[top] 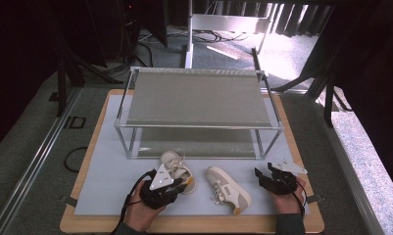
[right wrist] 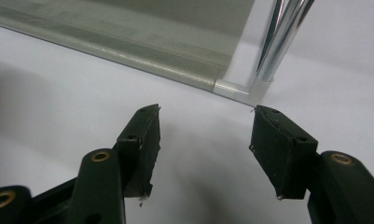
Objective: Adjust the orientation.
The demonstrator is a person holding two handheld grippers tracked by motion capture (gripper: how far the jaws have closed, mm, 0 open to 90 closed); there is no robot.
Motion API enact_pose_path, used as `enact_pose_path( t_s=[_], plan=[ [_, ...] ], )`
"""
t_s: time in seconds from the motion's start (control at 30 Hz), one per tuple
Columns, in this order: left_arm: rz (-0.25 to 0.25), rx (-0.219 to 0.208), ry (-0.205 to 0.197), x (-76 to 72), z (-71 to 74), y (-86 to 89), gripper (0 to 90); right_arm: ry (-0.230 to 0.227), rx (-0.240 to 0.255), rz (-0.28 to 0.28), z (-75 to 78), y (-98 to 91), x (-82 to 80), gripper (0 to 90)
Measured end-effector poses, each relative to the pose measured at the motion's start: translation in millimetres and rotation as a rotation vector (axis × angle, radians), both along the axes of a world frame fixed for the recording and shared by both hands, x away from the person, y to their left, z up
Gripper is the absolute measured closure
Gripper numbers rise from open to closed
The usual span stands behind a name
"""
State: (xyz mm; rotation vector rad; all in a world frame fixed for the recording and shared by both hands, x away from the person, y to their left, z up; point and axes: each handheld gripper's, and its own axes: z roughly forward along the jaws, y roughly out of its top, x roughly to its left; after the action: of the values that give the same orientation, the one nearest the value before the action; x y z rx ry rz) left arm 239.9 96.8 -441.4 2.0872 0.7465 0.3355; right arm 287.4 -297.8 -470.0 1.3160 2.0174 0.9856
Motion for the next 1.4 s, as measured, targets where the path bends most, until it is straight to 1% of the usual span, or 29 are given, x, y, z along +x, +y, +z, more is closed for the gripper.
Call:
enact_pose_path(
  t_s=[0.03,0.07,0.13,0.17,0.2,0.23,0.3,0.33,0.37,0.4,0.43,0.5,0.53,0.57,0.6,0.63,0.67,0.73,0.77,0.83,0.87,0.97,1.0,1.07,1.17,1.23,1.33,1.4],
  plan=[
    [0.003,0.001,-0.005,-2.2,0.3,3.4,72.7,-0.001,0.0,0.0,0.0,-0.1,-0.1,41.9],
    [0.008,-0.007,-0.004,-3.9,0.8,5.8,72.4,-0.002,0.001,-0.001,0.1,-0.2,-0.1,41.9],
    [0.024,-0.006,-0.021,-7.3,3.4,11.3,73.4,-0.001,0.001,-0.001,-0.1,-0.2,0.0,41.9],
    [0.024,-0.006,-0.021,-7.3,3.4,11.3,73.4,-0.001,0.001,-0.001,-0.1,-0.2,0.0,41.9],
    [0.07,-0.016,-0.039,-9.9,8.3,21.5,72.5,-0.002,-0.001,0.001,0.0,0.2,-0.1,41.9],
    [0.085,-0.012,-0.044,-10.0,9.8,24.6,71.7,-0.002,0.0,0.001,0.1,0.4,-0.1,41.9],
    [0.107,-0.021,-0.049,-9.4,12.7,30.0,70.2,-0.001,-0.002,0.002,-0.1,0.7,0.1,41.9],
    [0.118,-0.022,-0.056,-9.2,13.4,30.7,67.4,0.0,-0.002,0.003,-0.4,1.1,0.3,41.8],
    [0.141,-0.012,-0.068,-8.3,14.2,30.0,65.0,0.001,-0.004,0.004,-0.6,1.4,0.3,41.8],
    [0.144,-0.008,-0.072,-7.9,14.3,29.6,63.7,0.001,-0.006,0.005,-0.6,1.8,0.2,41.8],
    [0.17,0.005,-0.087,-6.5,14.4,27.9,63.2,0.001,-0.005,0.005,-0.6,1.9,0.2,41.8],
    [0.205,0.002,-0.095,-3.6,13.8,24.5,56.1,0.0,-0.005,0.005,-0.7,1.8,0.3,41.7],
    [0.21,0.009,-0.096,-1.9,13.7,22.8,53.5,0.0,-0.005,0.006,-0.9,1.8,0.5,41.7],
    [0.233,0.021,-0.095,1.2,12.6,18.7,52.0,0.001,-0.006,0.006,-1.1,1.8,0.6,41.6],
    [0.249,0.027,-0.094,3.7,11.6,16.1,48.3,0.002,-0.006,0.007,-1.2,1.9,0.6,41.6],
    [0.269,0.033,-0.084,8.5,10.1,12.8,47.3,0.002,-0.006,0.007,-1.2,2.1,0.6,41.6],
    [0.282,0.031,-0.075,11.2,9.1,10.6,46.2,0.002,-0.006,0.009,-1.1,2.5,0.5,41.5],
    [0.311,0.044,-0.057,19.6,5.2,5.3,45.7,0.0,-0.008,0.012,-0.7,2.9,0.1,41.6],
    [0.315,0.049,-0.041,23.2,3.2,3.3,45.7,-0.001,-0.008,0.01,-0.5,3.1,-0.1,41.5],
    [0.328,0.067,-0.036,26.1,0.5,0.9,46.0,-0.003,-0.004,0.009,0.1,2.5,-0.1,41.6],
    [0.326,0.069,-0.029,27.1,-0.6,0.2,46.2,-0.003,-0.004,0.007,0.3,2.1,-0.2,41.6],
    [0.329,0.073,-0.032,28.0,-2.4,-0.4,47.2,-0.003,-0.002,0.006,0.2,1.7,0.0,41.6],
    [0.323,0.067,-0.031,28.6,-2.7,1.1,47.9,-0.002,-0.003,0.007,0.3,2.2,-0.2,41.6],
    [0.314,0.071,-0.025,28.6,-2.9,3.3,50.1,-0.006,-0.005,0.011,1.2,3.3,-0.5,41.6],
    [0.292,0.086,-0.036,27.4,-2.0,4.9,53.8,-0.011,-0.011,0.019,3.0,5.6,-1.2,41.5],
    [0.284,0.088,-0.042,26.8,-1.4,4.3,55.5,-0.021,-0.043,0.023,5.1,9.2,-2.4,41.4],
    [0.278,0.103,-0.057,25.5,-0.8,2.2,57.6,-0.029,-0.022,0.045,9.8,12.5,-4.6,41.2],
    [0.269,0.114,-0.066,24.1,0.4,1.0,59.9,-0.036,-0.02,0.058,12.7,14.5,-6.3,41.3]
  ],
)
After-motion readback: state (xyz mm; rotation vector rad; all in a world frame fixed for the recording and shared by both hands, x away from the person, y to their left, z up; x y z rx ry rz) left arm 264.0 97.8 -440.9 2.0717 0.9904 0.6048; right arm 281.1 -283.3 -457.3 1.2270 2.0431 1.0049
